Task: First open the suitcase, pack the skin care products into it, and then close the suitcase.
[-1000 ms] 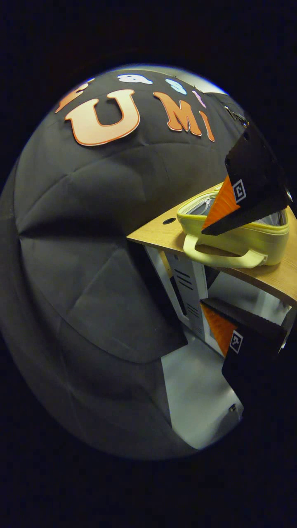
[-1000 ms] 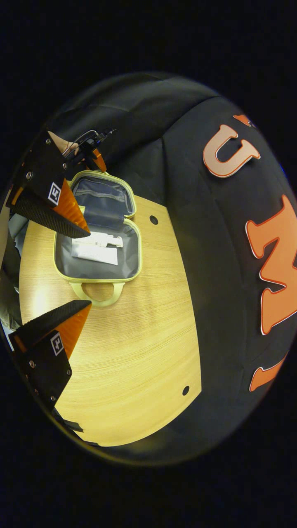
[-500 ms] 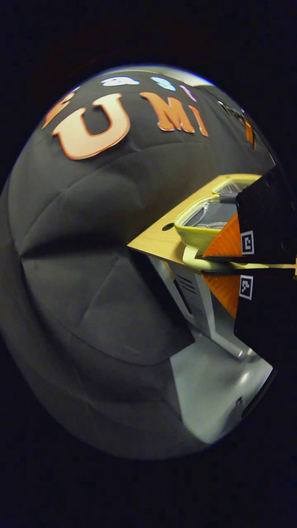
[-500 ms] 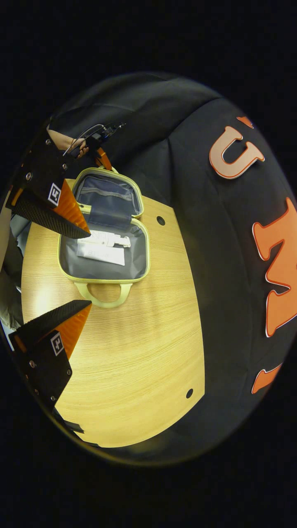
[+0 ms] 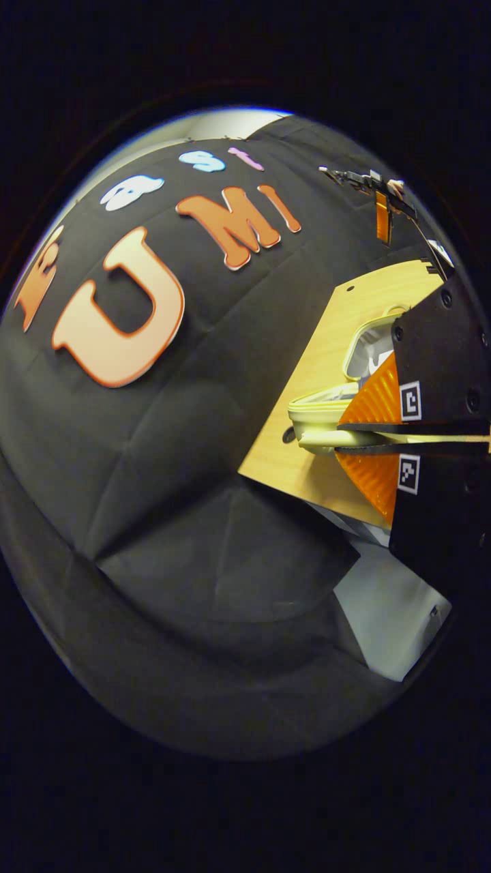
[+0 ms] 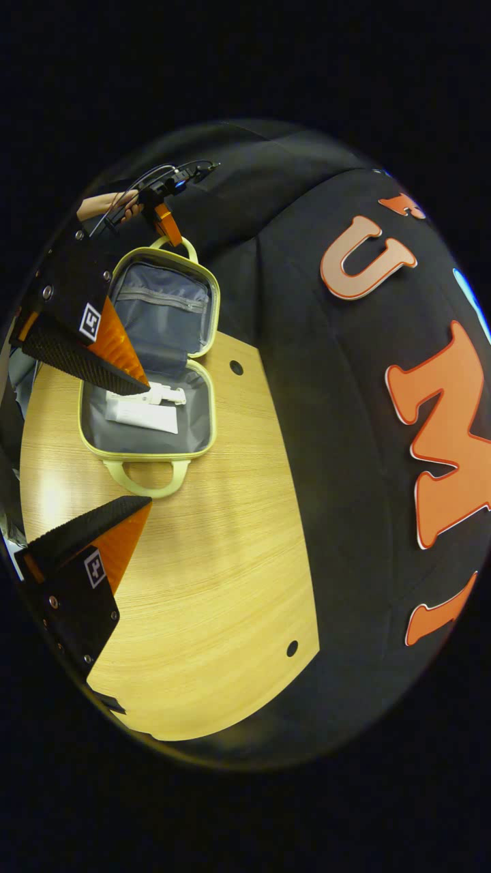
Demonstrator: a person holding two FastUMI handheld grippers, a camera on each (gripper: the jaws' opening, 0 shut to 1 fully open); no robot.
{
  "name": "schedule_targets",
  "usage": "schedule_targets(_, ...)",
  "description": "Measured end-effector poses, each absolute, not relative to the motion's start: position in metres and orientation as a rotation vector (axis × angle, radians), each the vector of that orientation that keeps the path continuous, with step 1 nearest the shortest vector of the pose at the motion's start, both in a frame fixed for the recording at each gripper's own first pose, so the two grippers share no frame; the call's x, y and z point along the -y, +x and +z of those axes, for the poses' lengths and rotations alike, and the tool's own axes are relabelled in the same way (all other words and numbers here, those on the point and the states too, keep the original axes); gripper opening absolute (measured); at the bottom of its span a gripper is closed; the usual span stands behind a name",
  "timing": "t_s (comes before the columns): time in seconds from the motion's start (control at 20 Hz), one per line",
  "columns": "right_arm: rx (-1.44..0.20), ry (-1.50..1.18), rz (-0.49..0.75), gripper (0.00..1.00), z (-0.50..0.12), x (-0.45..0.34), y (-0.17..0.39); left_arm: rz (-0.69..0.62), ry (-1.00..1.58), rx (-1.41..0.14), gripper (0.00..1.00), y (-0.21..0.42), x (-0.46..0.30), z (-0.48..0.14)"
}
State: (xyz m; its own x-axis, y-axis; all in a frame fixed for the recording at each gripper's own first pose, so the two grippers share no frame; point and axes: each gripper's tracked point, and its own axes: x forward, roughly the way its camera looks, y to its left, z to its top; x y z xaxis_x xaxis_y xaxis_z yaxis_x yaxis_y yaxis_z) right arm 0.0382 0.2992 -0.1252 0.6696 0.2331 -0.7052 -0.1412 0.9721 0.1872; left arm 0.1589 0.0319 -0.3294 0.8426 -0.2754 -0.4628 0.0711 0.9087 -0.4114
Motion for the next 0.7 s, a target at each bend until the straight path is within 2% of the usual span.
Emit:
schedule_targets(0.35,-0.548,0.026,0.206,0.94,-0.043,-0.248,0.065,-0.318,-0.234,-0.542,0.04,0.158,0.097,-0.252)
schedule_targets(0.55,-0.417,-0.003,0.154,0.94,0.003,-0.199,0.069,-0.397,-0.149,-0.558,0.04,0.154,0.19,-0.24)
schedule_targets(0.7,-0.311,-0.095,0.116,0.94,0.034,-0.158,0.077,-0.405,-0.115,-0.581,0.04,0.158,0.251,-0.249)
